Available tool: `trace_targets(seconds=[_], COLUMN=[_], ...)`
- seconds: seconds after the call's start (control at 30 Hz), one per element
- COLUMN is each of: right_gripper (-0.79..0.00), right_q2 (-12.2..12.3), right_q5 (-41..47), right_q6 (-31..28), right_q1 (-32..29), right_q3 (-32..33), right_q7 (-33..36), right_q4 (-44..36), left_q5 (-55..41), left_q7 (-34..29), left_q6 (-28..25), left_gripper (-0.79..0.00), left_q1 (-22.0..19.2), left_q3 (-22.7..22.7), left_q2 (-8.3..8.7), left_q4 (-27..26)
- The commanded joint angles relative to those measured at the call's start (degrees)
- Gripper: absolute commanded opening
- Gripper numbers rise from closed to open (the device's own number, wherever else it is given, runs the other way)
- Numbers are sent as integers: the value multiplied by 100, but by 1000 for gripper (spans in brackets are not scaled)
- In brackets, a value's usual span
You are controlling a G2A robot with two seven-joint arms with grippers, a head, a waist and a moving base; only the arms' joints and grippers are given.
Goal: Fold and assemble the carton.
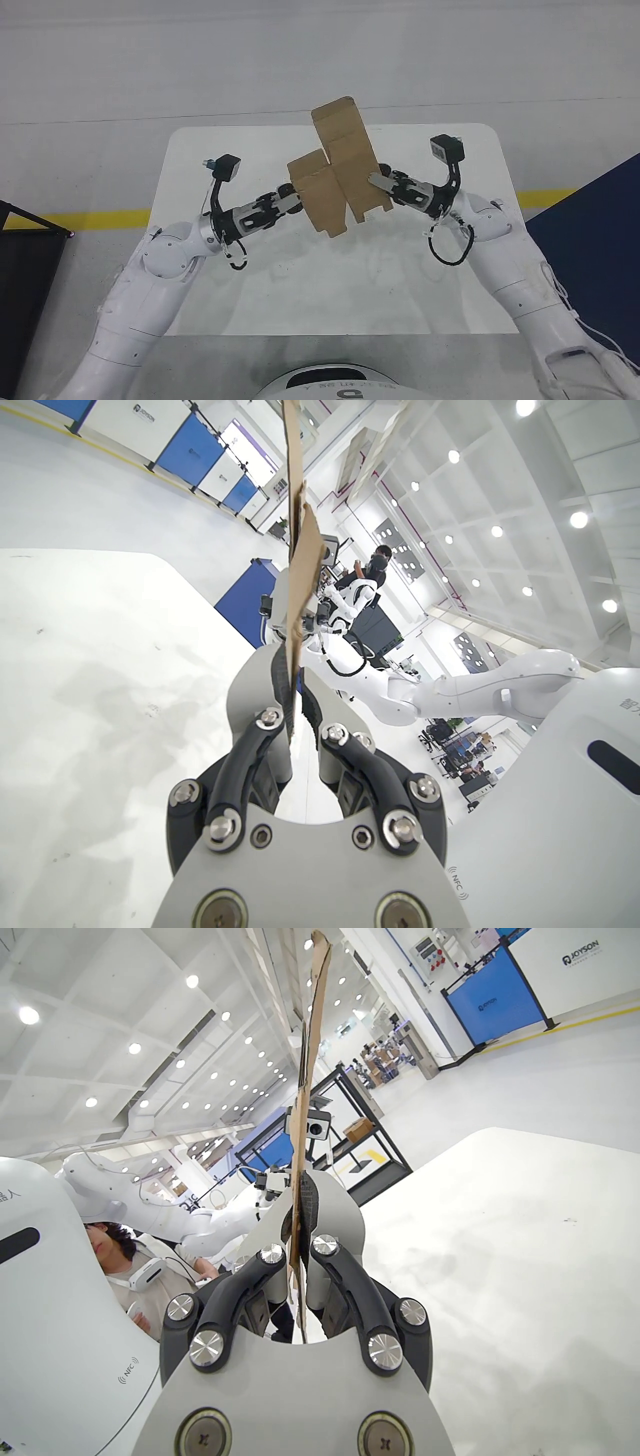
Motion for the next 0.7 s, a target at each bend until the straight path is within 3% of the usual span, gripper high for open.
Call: trace_targets(seconds=[0.0, 0.17, 0.3, 0.67], right_gripper=[-785, -785, -785, -785], right_q2=[17, 58, 120, 124], right_q5=[111, 749, 1113, 1148], right_q6=[0, 0, 0, 0], right_q1=[-61, -272, -460, -476], right_q3=[46, 203, 372, 381], right_q7=[0, 0, 0, 0], right_q4=[-11, -40, 19, 10], left_q5=[61, 229, 374, 390], left_q7=[114, 751, 892, 911], left_q6=[62, 204, 234, 237], left_gripper=[0, 0, 0, 0], left_q1=[7, -4, 86, 94], left_q3=[-47, -489, -816, -840], left_q2=[3, 28, 72, 74], left_q4=[45, 181, 135, 131])
